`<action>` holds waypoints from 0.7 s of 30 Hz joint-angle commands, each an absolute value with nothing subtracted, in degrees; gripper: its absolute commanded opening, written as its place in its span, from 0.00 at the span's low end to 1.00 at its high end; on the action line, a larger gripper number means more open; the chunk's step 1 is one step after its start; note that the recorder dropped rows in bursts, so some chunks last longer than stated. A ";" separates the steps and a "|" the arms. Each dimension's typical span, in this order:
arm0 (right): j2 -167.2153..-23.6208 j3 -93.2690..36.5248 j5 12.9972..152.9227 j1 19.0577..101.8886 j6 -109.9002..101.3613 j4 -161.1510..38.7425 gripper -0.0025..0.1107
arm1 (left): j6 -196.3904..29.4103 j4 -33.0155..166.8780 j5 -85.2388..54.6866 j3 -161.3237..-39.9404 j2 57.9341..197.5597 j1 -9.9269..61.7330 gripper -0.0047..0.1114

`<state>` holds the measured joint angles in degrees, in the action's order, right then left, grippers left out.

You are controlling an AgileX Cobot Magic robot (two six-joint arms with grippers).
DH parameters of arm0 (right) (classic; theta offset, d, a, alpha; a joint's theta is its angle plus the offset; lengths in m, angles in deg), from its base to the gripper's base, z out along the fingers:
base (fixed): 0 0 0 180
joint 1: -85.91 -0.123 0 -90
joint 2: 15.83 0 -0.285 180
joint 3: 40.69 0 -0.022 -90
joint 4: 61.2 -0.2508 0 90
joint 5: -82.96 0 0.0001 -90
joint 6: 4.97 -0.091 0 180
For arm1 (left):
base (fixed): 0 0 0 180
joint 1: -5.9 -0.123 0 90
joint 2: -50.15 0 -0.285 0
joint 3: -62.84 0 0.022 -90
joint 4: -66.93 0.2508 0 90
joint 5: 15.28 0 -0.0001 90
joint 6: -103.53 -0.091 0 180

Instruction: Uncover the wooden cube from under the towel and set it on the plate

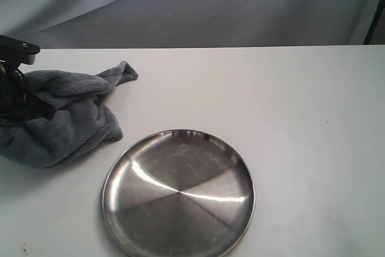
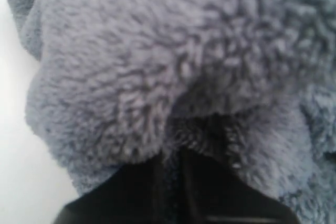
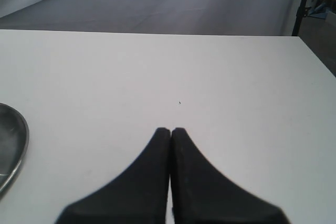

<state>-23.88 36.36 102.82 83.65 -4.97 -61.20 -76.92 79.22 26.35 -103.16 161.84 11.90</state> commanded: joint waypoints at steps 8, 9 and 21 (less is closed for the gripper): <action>-23.62 36.52 102.67 84.08 -4.97 -61.20 0.02 | -76.47 71.89 29.28 -104.21 160.37 15.18 0.04; -23.62 36.52 102.67 84.08 -4.97 -61.20 0.02 | -76.47 71.89 29.43 -104.73 159.04 15.18 0.04; -23.62 36.52 102.67 84.08 -4.97 -61.20 0.02 | -76.47 71.97 13.18 -106.27 142.04 15.18 0.04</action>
<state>-23.88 36.36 102.82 83.65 -4.97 -61.20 -76.47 72.30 18.02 -105.98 145.54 14.77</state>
